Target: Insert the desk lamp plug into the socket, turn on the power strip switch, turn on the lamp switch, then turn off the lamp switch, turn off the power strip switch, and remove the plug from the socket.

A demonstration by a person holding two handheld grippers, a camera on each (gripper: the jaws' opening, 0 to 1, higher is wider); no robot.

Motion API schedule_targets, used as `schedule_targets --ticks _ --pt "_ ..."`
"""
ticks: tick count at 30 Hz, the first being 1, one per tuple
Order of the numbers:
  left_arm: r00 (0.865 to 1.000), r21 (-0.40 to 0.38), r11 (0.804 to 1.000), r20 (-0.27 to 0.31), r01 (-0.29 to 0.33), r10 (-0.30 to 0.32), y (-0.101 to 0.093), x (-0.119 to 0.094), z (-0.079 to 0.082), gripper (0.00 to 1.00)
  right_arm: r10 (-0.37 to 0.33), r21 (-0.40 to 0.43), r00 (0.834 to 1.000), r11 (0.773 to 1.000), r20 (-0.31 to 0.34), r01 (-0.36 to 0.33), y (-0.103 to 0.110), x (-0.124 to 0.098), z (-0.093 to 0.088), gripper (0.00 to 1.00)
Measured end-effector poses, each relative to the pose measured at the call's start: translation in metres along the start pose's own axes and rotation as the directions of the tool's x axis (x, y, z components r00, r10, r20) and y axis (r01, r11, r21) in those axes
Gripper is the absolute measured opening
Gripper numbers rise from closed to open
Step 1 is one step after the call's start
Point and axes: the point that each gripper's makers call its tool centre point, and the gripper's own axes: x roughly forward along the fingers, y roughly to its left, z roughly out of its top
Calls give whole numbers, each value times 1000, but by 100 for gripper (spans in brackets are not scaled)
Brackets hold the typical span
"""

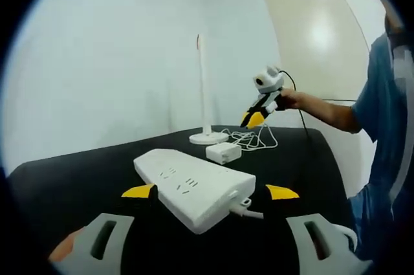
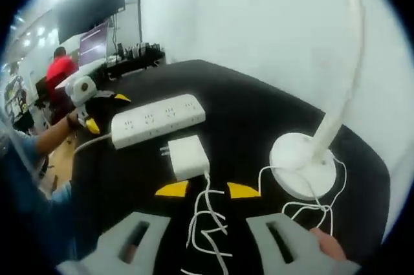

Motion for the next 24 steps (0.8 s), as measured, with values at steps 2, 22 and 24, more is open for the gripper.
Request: schedule_targets --ticks 2,22,24 --pt "1000 2 1000 -3 0 0 0 0 -1 63 16 -25 999 1000 -46 -17 1 4 -2 22" --pt "1000 -14 1000 15 4 -3 1 -2 1 60 8 -140 970 989 -244 -43 -6 43 -10 17" --pt "1000 -14 1000 15 3 -2 1 -2 1 60 9 -147 967 988 -254 -48 -5 47 -10 17"
